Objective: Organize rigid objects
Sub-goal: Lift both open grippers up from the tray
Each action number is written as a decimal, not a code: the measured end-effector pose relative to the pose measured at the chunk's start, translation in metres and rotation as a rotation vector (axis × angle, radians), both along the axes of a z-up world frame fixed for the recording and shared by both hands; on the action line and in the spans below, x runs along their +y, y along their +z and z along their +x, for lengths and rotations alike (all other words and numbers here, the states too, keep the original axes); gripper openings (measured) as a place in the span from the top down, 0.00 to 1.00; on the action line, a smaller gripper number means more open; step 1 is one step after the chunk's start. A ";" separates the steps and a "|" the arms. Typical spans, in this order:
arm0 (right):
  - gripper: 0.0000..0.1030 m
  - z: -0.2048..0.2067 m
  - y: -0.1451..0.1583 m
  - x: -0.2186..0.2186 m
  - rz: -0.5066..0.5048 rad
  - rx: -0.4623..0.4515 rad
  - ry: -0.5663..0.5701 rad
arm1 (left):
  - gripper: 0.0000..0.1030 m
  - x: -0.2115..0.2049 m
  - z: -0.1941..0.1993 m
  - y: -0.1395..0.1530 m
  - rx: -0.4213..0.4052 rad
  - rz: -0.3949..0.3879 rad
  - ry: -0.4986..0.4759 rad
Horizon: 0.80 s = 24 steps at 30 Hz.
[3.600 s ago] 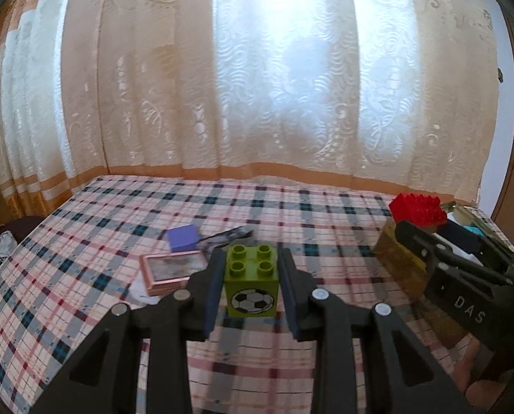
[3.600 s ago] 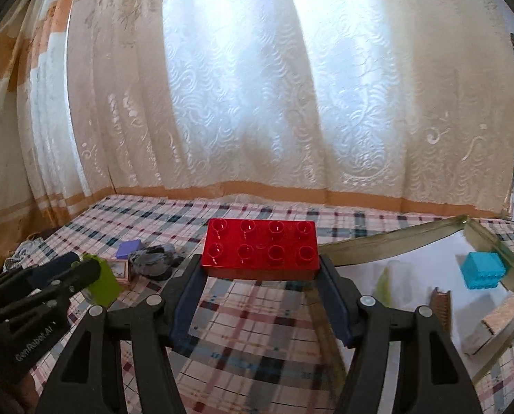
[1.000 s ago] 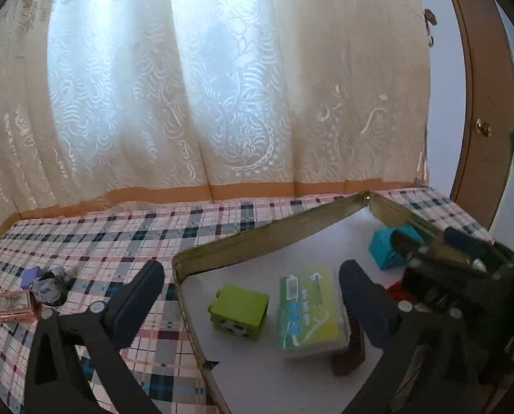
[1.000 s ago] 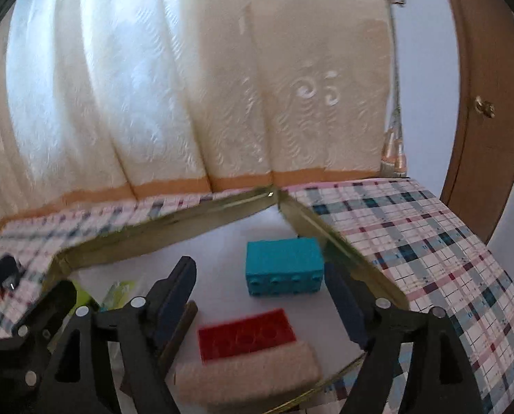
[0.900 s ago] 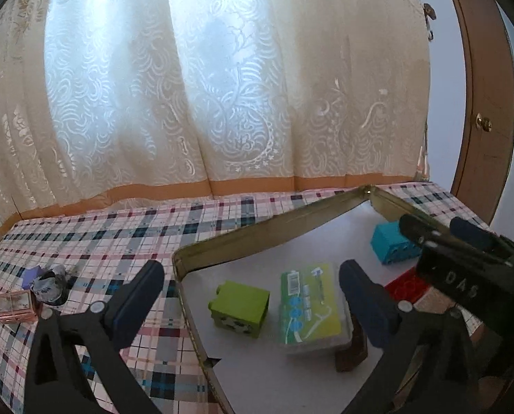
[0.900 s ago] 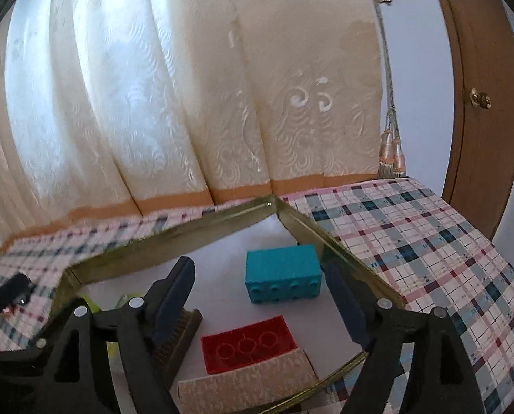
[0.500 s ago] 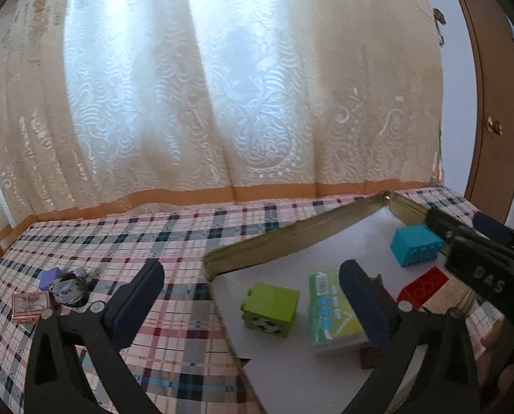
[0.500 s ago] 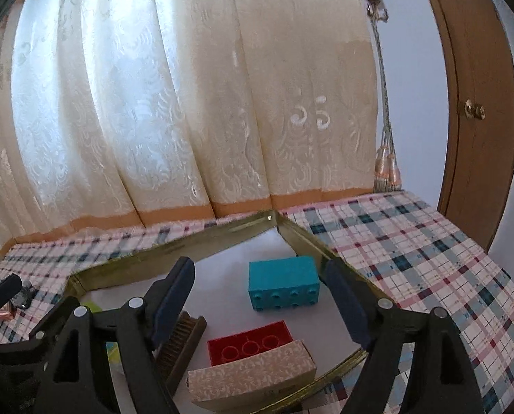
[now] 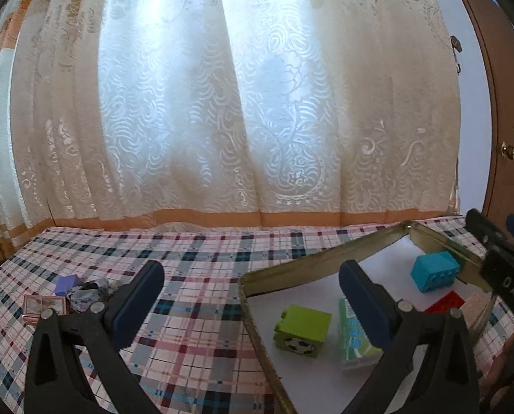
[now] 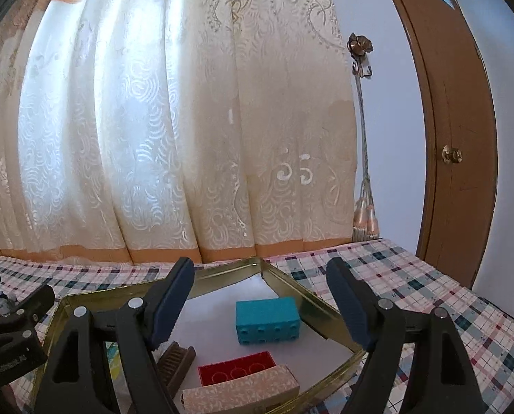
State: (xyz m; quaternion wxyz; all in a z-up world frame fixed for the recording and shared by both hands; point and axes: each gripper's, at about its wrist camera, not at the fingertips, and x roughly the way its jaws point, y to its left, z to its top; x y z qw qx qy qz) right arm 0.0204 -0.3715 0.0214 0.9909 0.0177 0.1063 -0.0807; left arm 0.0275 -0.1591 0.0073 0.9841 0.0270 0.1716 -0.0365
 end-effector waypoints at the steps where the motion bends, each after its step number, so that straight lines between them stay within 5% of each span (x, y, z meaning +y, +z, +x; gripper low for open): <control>1: 0.21 -0.001 0.000 0.000 0.001 -0.002 0.002 | 0.00 0.000 0.000 0.000 -0.007 0.004 0.005; 12: 0.21 -0.002 -0.001 -0.004 0.050 0.005 0.035 | 0.00 0.004 -0.008 0.000 -0.062 -0.003 0.012; 24: 0.21 -0.012 -0.002 0.008 0.064 -0.001 0.015 | 0.00 0.018 -0.017 -0.001 -0.036 -0.056 -0.019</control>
